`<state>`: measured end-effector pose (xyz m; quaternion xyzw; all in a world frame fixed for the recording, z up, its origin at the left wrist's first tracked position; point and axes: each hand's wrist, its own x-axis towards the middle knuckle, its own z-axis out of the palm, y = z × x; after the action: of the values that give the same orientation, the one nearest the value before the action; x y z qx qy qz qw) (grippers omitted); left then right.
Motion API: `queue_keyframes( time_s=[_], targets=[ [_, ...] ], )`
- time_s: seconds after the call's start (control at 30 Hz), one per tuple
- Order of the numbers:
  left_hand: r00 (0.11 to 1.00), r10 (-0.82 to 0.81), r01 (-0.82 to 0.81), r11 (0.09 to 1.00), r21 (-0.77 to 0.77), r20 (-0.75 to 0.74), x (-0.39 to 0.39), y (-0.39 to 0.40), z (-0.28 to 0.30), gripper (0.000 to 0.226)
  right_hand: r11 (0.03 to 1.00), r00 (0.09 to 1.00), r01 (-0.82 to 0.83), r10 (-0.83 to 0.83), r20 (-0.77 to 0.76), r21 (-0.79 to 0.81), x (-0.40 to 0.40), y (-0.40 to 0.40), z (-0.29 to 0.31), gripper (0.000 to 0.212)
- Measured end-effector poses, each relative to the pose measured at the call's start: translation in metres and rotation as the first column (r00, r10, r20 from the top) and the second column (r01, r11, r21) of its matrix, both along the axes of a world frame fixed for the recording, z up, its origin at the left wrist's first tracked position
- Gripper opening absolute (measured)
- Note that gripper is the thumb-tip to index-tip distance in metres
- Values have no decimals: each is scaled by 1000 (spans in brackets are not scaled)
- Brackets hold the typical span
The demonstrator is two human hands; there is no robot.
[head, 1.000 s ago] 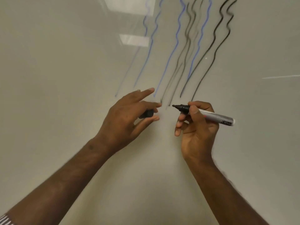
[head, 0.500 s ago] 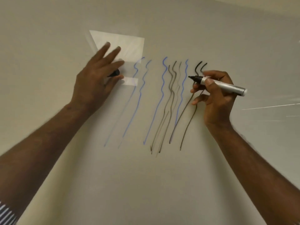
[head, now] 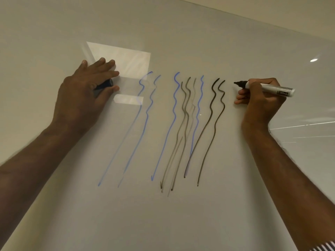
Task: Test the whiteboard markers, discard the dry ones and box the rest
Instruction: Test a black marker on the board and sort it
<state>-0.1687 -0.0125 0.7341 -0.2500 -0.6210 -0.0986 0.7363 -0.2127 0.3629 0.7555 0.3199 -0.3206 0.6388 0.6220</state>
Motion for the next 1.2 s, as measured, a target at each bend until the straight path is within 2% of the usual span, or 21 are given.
queue_keyframes(
  time_s=[0.2, 0.47, 0.57, 0.9, 1.07, 1.2],
  targets=[
    [1000, -17, 17, 1000, -13, 4, -1, -3, 1, 36, 998, 995, 55, -56, 79, 12, 2, -4, 0, 12],
    [999, -44, 44, 999, -5, 11, 0, -1, 0, 33, 991, 989, 100, -108, 103, 88, 5, 2, -16, 7],
    [999, -41, 41, 999, -1, 21, 1, -2, 1, 33, 994, 988, 96, -102, 112, 54, 6, 4, -27, 11],
    [998, -34, 34, 999, -7, 54, 3, -1, -2, 34, 975, 977, 178, -191, 95, 134, 3, 2, -79, 19],
    [997, -43, 44, 999, -16, 60, 4, 0, -5, 29, 955, 973, 180, -208, 101, 236, 7, -13, -124, 21],
    [989, -134, 135, 991, -5, 56, 11, 6, -8, 15, 899, 978, 139, -189, 83, 416, 16, -26, -161, 15]
  ],
)
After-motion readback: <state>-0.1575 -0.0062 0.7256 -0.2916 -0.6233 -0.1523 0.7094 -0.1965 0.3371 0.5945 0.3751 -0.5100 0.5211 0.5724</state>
